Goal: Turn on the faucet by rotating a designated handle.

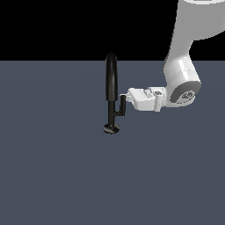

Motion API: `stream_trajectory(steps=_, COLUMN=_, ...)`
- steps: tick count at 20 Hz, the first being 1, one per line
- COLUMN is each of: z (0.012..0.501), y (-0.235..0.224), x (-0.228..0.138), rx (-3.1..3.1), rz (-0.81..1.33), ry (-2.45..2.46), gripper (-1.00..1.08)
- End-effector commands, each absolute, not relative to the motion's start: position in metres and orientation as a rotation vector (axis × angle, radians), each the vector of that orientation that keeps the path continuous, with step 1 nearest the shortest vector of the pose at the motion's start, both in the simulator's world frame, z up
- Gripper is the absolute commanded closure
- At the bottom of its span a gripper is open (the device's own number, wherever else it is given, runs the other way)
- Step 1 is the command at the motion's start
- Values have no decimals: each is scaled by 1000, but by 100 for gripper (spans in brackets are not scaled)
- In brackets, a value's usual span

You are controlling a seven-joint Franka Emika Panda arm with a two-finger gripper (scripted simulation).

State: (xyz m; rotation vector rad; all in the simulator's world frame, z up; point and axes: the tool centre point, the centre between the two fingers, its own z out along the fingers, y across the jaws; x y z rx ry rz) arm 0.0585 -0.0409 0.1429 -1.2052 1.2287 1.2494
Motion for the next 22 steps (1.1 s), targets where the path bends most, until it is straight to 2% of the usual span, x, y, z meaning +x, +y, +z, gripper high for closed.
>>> stream_trajectory(steps=1, z=145, y=-41, x=53, rx=-1205, rz=1249, ry=1229, gripper=108)
stream_trajectory(steps=22, z=156, y=-42, x=8, rx=-1207, rz=1240, ry=1228, gripper=108)
